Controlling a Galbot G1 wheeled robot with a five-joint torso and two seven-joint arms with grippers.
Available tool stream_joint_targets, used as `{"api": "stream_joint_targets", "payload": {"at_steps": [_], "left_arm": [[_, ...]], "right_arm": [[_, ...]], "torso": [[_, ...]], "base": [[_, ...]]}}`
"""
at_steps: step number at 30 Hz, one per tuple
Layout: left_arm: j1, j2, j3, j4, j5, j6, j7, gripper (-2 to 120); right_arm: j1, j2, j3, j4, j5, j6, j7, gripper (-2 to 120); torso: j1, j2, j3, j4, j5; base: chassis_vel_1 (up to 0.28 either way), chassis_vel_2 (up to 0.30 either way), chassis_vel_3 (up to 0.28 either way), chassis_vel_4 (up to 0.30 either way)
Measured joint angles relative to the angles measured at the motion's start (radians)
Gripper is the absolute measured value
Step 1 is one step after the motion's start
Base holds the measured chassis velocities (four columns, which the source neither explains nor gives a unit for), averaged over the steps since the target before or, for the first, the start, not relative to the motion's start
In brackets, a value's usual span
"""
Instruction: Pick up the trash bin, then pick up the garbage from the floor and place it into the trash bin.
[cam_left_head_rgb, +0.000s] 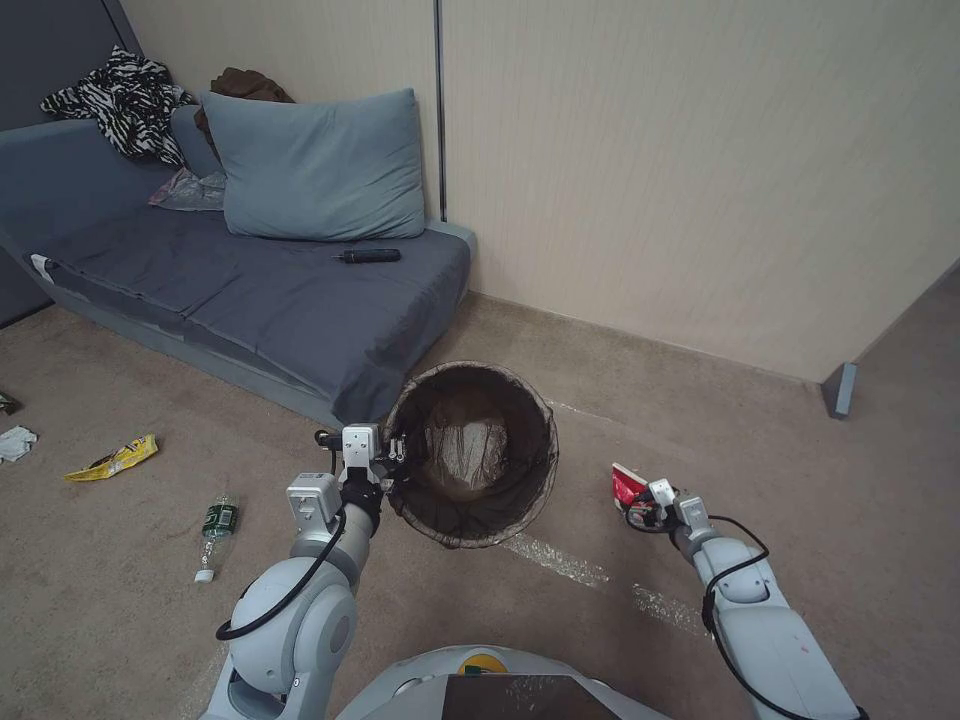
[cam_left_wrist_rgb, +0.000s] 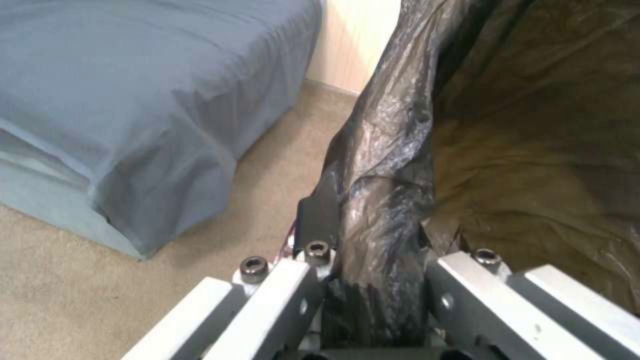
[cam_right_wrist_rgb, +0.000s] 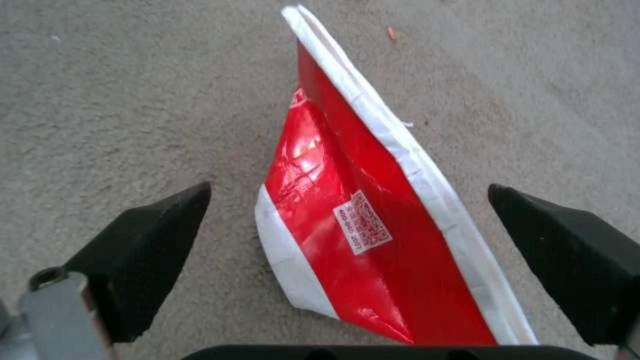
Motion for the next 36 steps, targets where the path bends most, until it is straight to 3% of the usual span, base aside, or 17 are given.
{"api": "stream_joint_targets", "payload": {"at_steps": [11,15,17,22,24,26,36], "left_arm": [[0.000,-0.002,0.000,0.004,0.002,0.000,-0.003,3],[0.000,-0.002,0.000,0.005,0.002,0.000,-0.003,3],[0.001,-0.002,0.000,0.005,0.002,0.000,-0.003,3],[0.001,-0.002,0.000,0.005,0.002,0.000,-0.003,3],[0.001,-0.002,0.000,0.005,0.002,0.000,-0.003,3],[0.001,-0.002,0.000,0.005,0.002,0.000,-0.003,3],[0.000,-0.002,0.000,0.002,0.001,0.000,-0.003,3]], "right_arm": [[0.015,-0.001,0.006,-0.043,0.001,0.025,0.000,52],[0.015,0.002,0.008,-0.049,0.001,0.028,0.000,41],[0.015,0.002,0.009,-0.050,0.002,0.030,0.000,30],[0.015,0.002,0.010,-0.051,0.002,0.032,0.000,19],[0.016,0.004,0.011,-0.056,0.004,0.047,0.001,5],[0.017,0.004,0.011,-0.056,0.004,0.049,0.001,0],[0.019,0.003,0.014,-0.063,0.008,0.053,0.005,0]], "torso": [[0.000,0.000,0.000,-0.0001,-0.0001],[0.000,0.000,0.000,0.0000,0.0000],[0.000,0.000,0.000,-0.0001,0.0000],[0.000,0.000,0.000,-0.0001,0.0000],[0.000,0.000,0.000,-0.0001,0.0001],[0.000,0.000,0.000,0.0000,0.0000],[0.000,0.000,0.000,0.0000,0.0000]], "base": [[0.000,0.000,0.000,0.000],[0.000,0.000,0.000,0.000],[0.000,0.000,0.000,0.000],[0.000,0.000,0.000,0.000],[0.000,0.000,0.000,0.000],[0.000,0.000,0.000,0.000],[0.000,0.000,0.000,0.000]]}}
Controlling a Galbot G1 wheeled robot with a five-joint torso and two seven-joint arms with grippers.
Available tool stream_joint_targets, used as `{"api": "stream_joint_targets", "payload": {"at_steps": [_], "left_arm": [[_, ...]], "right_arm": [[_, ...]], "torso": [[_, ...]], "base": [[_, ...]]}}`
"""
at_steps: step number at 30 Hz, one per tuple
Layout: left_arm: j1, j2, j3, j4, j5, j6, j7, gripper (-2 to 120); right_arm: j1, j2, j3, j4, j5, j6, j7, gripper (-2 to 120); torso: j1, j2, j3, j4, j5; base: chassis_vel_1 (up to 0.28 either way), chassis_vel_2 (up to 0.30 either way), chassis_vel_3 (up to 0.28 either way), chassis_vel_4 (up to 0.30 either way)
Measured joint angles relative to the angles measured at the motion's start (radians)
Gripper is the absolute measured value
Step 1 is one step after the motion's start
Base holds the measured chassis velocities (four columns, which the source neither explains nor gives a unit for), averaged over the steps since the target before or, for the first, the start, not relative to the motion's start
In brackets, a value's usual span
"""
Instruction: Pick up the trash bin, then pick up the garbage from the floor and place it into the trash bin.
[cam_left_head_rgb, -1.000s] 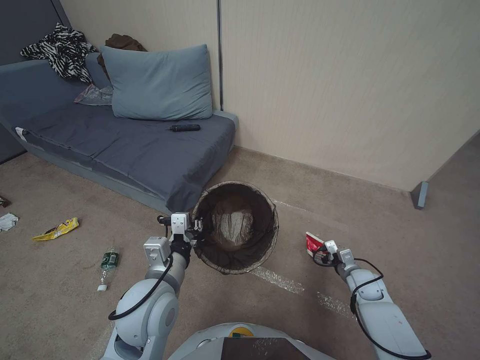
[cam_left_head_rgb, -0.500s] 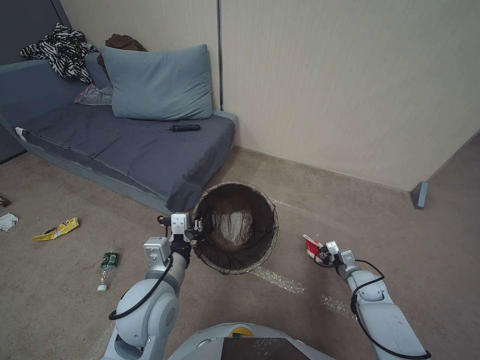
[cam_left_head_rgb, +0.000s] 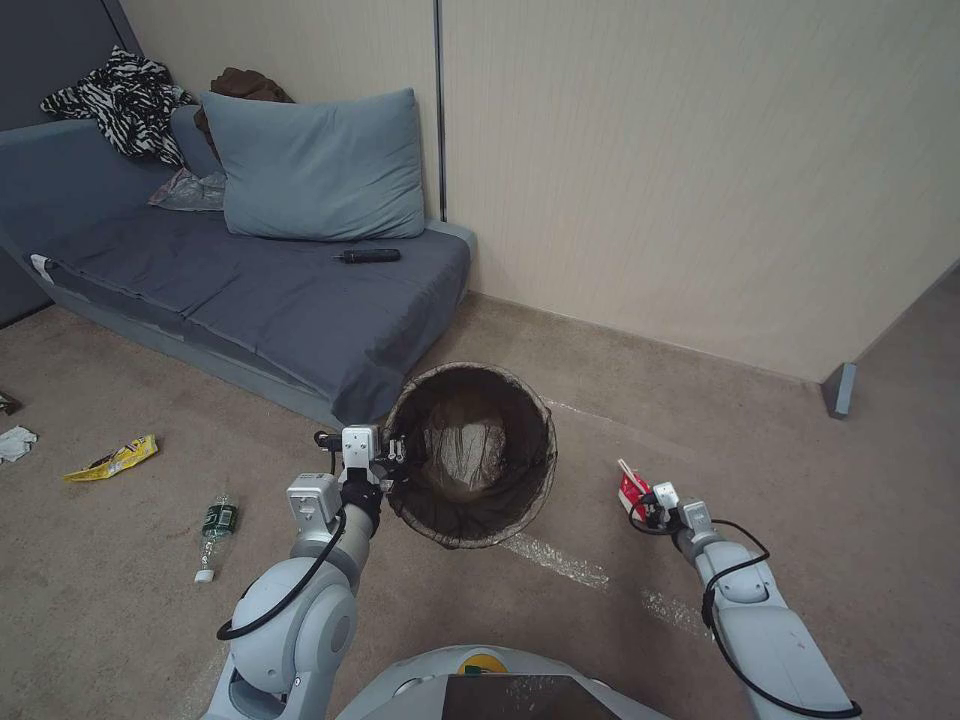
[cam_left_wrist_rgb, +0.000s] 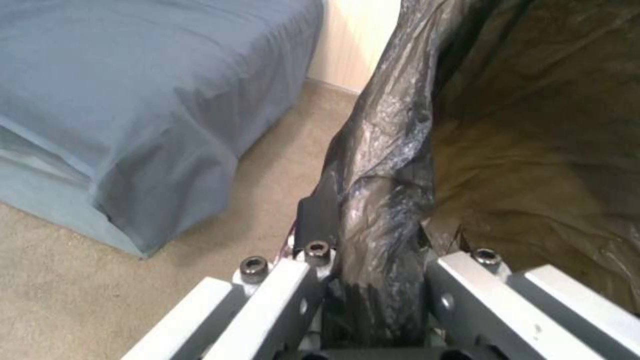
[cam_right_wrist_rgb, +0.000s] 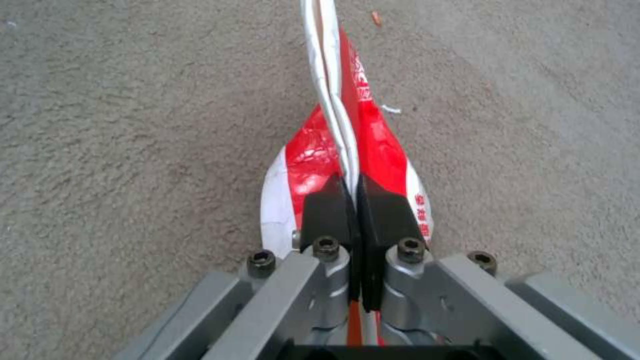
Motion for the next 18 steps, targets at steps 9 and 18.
{"api": "stream_joint_targets", "payload": {"at_steps": [9,18], "left_arm": [[0.000,0.000,0.001,0.000,0.000,0.000,0.000,3],[0.000,0.000,0.001,-0.001,0.000,0.000,0.000,3]], "right_arm": [[0.000,0.000,0.000,-0.001,0.000,0.001,0.001,0],[0.002,0.002,0.000,-0.002,0.012,0.014,0.011,0]], "torso": [[0.000,0.000,0.000,0.0000,0.0000],[0.000,0.000,0.000,0.0000,0.0000]], "base": [[0.000,0.000,0.000,0.000],[0.000,0.000,0.000,0.000]]}}
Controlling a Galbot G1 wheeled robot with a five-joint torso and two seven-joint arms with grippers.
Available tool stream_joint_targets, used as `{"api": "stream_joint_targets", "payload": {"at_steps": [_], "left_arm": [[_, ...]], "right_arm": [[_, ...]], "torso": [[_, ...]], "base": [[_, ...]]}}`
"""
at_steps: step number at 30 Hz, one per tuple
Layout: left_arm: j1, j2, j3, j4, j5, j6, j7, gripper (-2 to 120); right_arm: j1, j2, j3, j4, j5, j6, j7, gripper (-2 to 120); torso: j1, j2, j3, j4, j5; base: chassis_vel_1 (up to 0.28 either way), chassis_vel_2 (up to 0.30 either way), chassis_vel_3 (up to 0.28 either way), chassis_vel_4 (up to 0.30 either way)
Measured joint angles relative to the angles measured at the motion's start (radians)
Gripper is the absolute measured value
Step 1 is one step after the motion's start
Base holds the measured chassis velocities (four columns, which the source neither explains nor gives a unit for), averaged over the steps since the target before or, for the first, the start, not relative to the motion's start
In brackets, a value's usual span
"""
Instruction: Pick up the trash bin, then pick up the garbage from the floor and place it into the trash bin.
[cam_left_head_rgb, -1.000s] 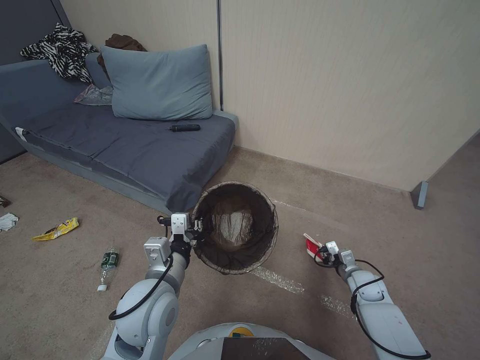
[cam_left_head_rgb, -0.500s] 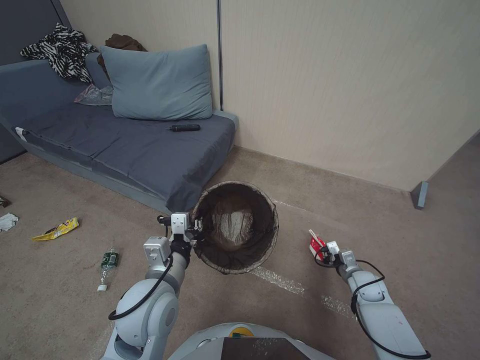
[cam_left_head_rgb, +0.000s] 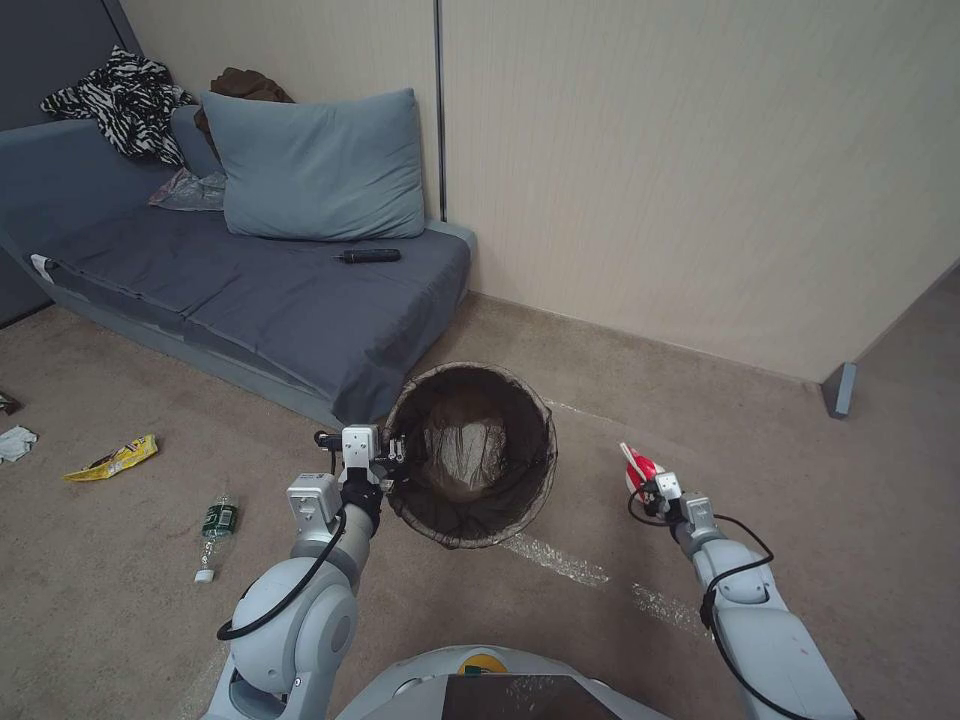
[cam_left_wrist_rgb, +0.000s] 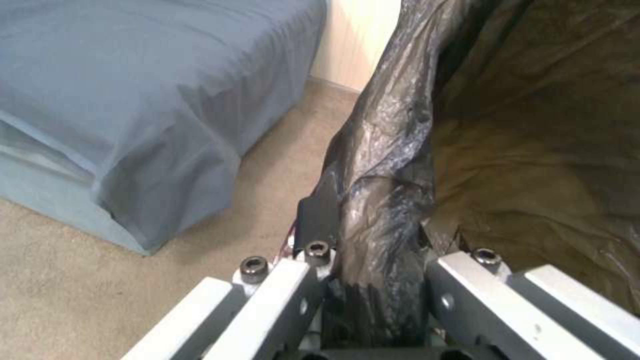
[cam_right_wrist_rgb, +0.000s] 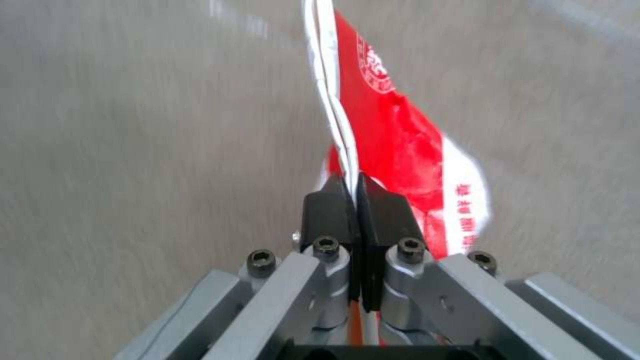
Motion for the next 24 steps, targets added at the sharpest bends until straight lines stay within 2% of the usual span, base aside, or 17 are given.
{"api": "stream_joint_targets", "payload": {"at_steps": [4,6,7,9,11,13,15,16,17,18,20,21,24], "left_arm": [[0.000,0.000,0.000,0.000,0.000,0.000,0.000,3],[0.000,-0.001,0.000,0.003,0.001,-0.002,-0.004,3],[0.000,-0.001,0.000,0.003,0.001,-0.002,-0.004,3],[0.000,-0.002,-0.002,0.006,0.000,-0.003,-0.007,3],[0.000,-0.002,-0.003,0.006,0.000,-0.003,-0.008,3],[0.002,0.002,-0.010,0.006,-0.002,-0.003,-0.009,3],[0.003,0.004,-0.013,0.006,-0.003,-0.003,-0.009,3],[0.004,0.006,-0.014,0.006,-0.004,-0.003,-0.009,3],[0.004,0.006,-0.015,0.008,-0.005,-0.003,-0.009,3],[0.004,0.006,-0.015,0.008,-0.005,-0.003,-0.009,3],[0.002,0.006,-0.010,0.018,-0.005,-0.003,-0.009,3],[0.002,0.006,-0.010,0.018,-0.005,-0.003,-0.009,3],[-0.001,0.006,-0.001,0.033,-0.005,-0.004,-0.009,3]], "right_arm": [[-0.008,0.006,0.003,0.024,0.021,0.014,0.022,0],[-0.041,0.025,0.015,0.116,0.080,0.024,0.065,0],[-0.041,0.025,0.015,0.116,0.080,0.024,0.065,0],[-0.084,0.058,0.040,0.249,0.123,0.038,0.104,0],[-0.090,0.064,0.046,0.275,0.127,0.046,0.111,0],[-0.114,0.087,0.068,0.394,0.135,0.106,0.149,0],[-0.122,0.092,0.072,0.436,0.148,0.128,0.159,0],[-0.131,0.099,0.073,0.495,0.184,0.188,0.164,0],[-0.144,0.104,0.068,0.559,0.240,0.236,0.151,0],[-0.144,0.104,0.068,0.559,0.240,0.236,0.151,0],[-0.175,0.110,0.046,0.682,0.348,0.286,0.114,0],[-0.175,0.110,0.046,0.682,0.348,0.286,0.114,0],[-0.205,0.110,0.011,0.831,0.459,0.343,0.043,0]], "torso": [[0.000,0.000,0.000,0.0000,0.0000],[0.000,0.000,0.000,0.0001,0.0000],[0.000,0.000,0.000,0.0001,0.0000],[0.000,0.000,0.000,-0.0004,0.0001],[0.000,0.000,0.000,-0.0004,0.0000],[0.000,0.000,0.000,0.0001,0.0002],[0.000,0.000,0.000,-0.0001,-0.0001],[0.000,0.000,0.000,-0.0001,-0.0004],[0.000,0.000,0.000,0.0000,0.0001],[0.000,0.000,0.000,0.0000,0.0001],[0.000,0.000,0.000,0.0000,-0.0001],[0.000,0.000,0.000,0.0000,-0.0001],[0.000,0.000,0.000,-0.0002,-0.0004]], "base": [[0.000,0.000,0.000,0.000],[0.000,0.000,0.000,0.000],[0.000,0.000,0.000,0.000],[0.000,0.000,0.000,0.000],[0.000,0.000,0.000,0.000],[0.000,0.000,0.000,0.000],[0.000,0.000,0.000,0.000],[0.000,0.000,0.000,0.000],[0.000,0.000,0.000,0.000],[0.000,0.000,0.000,0.000],[0.000,0.000,0.000,0.000],[0.000,0.000,0.000,0.000],[0.000,0.000,0.000,0.000]]}}
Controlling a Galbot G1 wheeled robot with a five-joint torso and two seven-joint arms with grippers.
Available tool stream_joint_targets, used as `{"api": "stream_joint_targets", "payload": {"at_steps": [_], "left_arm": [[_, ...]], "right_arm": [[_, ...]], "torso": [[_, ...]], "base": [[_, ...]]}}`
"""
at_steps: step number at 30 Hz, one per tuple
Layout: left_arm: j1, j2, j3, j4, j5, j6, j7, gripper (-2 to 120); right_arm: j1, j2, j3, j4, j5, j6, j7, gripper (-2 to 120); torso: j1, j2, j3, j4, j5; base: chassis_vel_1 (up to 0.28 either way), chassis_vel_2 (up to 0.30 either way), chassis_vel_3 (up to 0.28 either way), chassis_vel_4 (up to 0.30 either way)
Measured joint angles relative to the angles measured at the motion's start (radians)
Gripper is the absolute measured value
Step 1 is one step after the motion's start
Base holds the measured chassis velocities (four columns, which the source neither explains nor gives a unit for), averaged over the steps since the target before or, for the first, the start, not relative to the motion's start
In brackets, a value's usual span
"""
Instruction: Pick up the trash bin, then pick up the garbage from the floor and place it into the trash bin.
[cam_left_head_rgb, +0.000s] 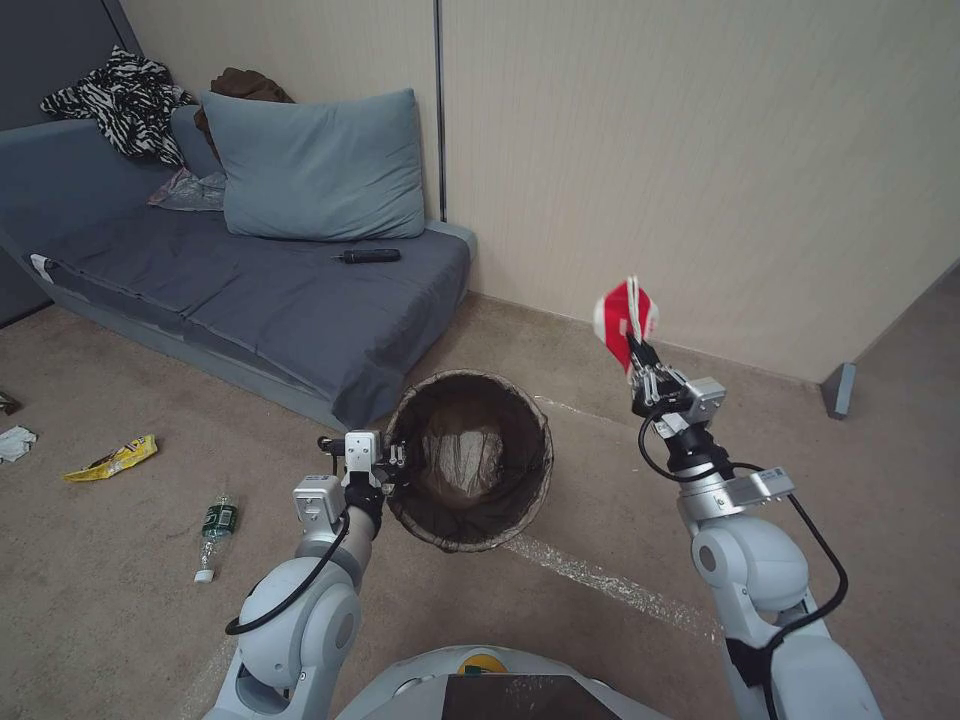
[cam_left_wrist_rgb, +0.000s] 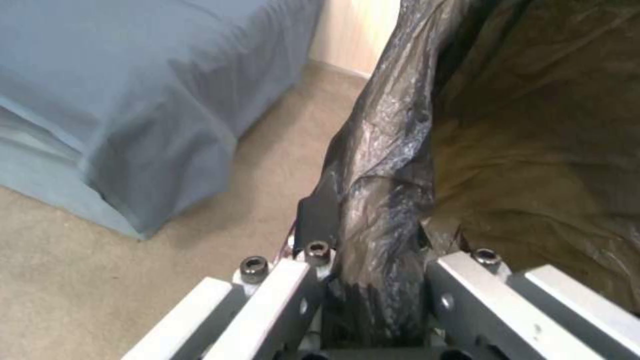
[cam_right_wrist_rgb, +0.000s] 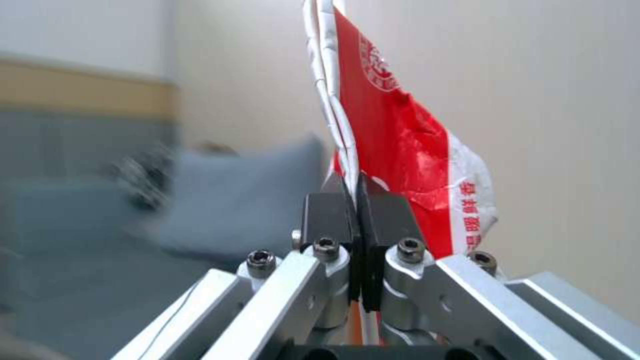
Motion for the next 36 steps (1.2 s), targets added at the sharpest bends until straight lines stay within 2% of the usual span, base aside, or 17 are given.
{"api": "stream_joint_targets", "payload": {"at_steps": [1,3,4,5,7,8,11,12,14,17,23,36], "left_arm": [[-0.001,0.000,0.006,0.006,0.000,0.000,0.000,3],[-0.002,0.001,0.011,0.011,0.001,0.000,0.000,3],[-0.003,0.002,0.022,0.022,0.002,-0.002,-0.002,3],[-0.003,0.002,0.022,0.022,0.002,-0.002,-0.002,3],[-0.005,0.000,0.055,0.038,0.013,-0.003,-0.006,3],[-0.005,0.000,0.055,0.038,0.013,-0.003,-0.006,3],[-0.005,-0.002,0.064,0.040,0.018,-0.003,-0.007,3],[-0.005,-0.002,0.064,0.040,0.018,-0.003,-0.007,3],[-0.005,-0.003,0.060,0.038,0.019,-0.002,-0.007,3],[-0.006,-0.005,0.060,0.038,0.019,-0.002,-0.007,3],[-0.006,-0.006,0.058,0.035,0.019,-0.002,-0.007,3],[-0.011,-0.007,0.043,0.040,0.018,-0.003,-0.007,3]], "right_arm": [[-0.012,-0.003,-0.026,0.057,0.037,0.007,-0.022,0],[-0.019,-0.005,-0.048,0.096,0.059,-0.001,-0.028,0],[-0.026,-0.007,-0.094,0.149,0.086,-0.024,-0.026,0],[-0.026,-0.007,-0.094,0.149,0.086,-0.024,-0.026,0],[-0.022,-0.014,-0.246,0.232,0.074,-0.077,-0.015,0],[-0.022,-0.014,-0.246,0.232,0.074,-0.077,-0.015,0],[-0.014,-0.042,-0.386,0.243,0.002,-0.108,-0.012,0],[-0.014,-0.042,-0.386,0.243,0.002,-0.108,-0.012,0],[-0.004,-0.063,-0.474,0.185,-0.062,-0.109,-0.012,0],[0.007,-0.065,-0.524,0.131,-0.086,-0.112,-0.008,0],[0.011,-0.058,-0.562,0.060,-0.127,-0.099,-0.006,0],[-0.030,-0.052,-0.562,0.057,-0.156,-0.077,-0.009,0]], "torso": [[0.000,0.000,0.000,0.0004,0.0005],[0.000,0.000,0.000,0.0000,0.0004],[0.000,0.000,0.000,0.0001,-0.0002],[0.000,0.000,0.000,0.0001,-0.0002],[0.000,0.000,0.000,0.0003,0.0002],[0.000,0.000,0.000,0.0003,0.0002],[0.000,0.000,0.000,0.0001,0.0002],[0.000,0.000,0.000,0.0001,0.0002],[0.000,0.000,0.000,0.0003,0.0003],[0.000,0.000,0.000,0.0002,0.0004],[0.000,0.000,0.000,0.0002,0.0004],[0.000,0.000,0.000,0.0001,0.0003]], "base": [[0.000,0.000,0.000,0.000],[0.000,0.000,0.000,0.000],[0.000,0.000,0.000,0.000],[0.000,0.000,0.000,0.000],[0.000,0.000,0.000,0.000],[0.000,0.000,0.000,0.000],[0.000,0.000,0.000,0.000],[0.000,0.000,0.000,0.000],[0.000,0.000,0.000,0.000],[0.000,0.000,0.000,0.000],[0.000,0.000,0.000,0.000],[0.000,0.000,0.000,0.000]]}}
